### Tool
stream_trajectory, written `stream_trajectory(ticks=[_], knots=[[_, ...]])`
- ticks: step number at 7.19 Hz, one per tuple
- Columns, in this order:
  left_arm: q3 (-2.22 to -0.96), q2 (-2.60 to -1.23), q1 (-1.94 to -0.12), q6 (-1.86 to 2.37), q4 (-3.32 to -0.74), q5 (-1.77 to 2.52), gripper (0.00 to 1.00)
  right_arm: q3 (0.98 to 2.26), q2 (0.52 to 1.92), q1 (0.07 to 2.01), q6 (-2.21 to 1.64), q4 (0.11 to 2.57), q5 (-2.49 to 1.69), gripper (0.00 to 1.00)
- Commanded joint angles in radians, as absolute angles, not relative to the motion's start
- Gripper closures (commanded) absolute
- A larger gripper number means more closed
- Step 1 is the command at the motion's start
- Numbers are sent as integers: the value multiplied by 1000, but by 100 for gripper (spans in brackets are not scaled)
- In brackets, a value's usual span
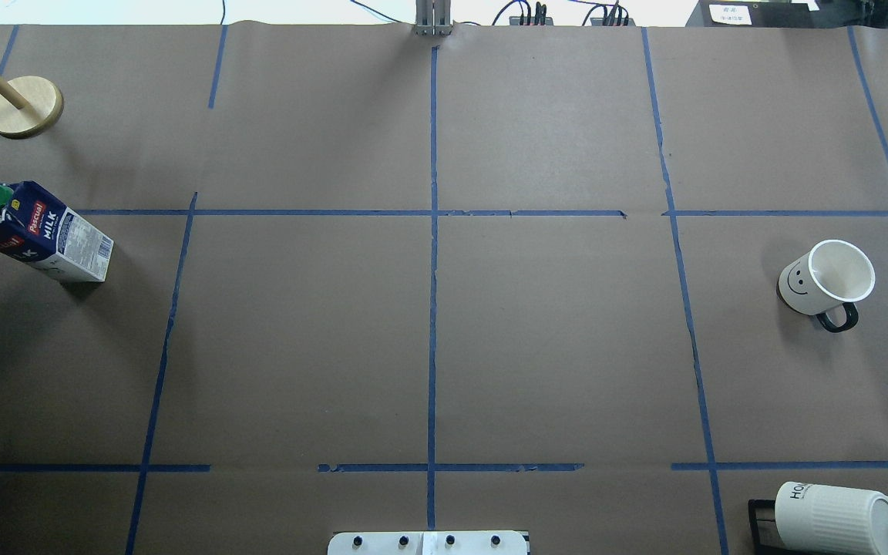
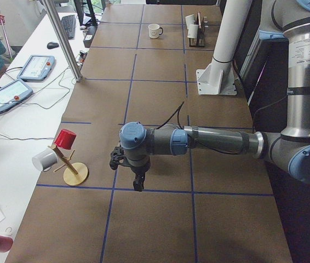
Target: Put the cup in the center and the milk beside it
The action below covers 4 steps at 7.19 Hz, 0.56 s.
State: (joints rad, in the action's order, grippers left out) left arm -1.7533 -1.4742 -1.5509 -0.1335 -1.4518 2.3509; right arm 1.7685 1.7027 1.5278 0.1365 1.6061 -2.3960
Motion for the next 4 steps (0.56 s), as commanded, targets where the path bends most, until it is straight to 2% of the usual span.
stream_trajectory(ticks=[1,3,4], knots=[[-1756,-1471,-1549,-133,-1465,2350,0,1769,1703,1528,135,1606,-2396,0],[-1756,-1470,-1548,-133,-1466,2352,0,1772,1700,1517,106,1600,-2396,0],[-1755,-1470,-1548,-133,-1466,2352,0,1772,1700,1453,-17,1494,-2392,0]])
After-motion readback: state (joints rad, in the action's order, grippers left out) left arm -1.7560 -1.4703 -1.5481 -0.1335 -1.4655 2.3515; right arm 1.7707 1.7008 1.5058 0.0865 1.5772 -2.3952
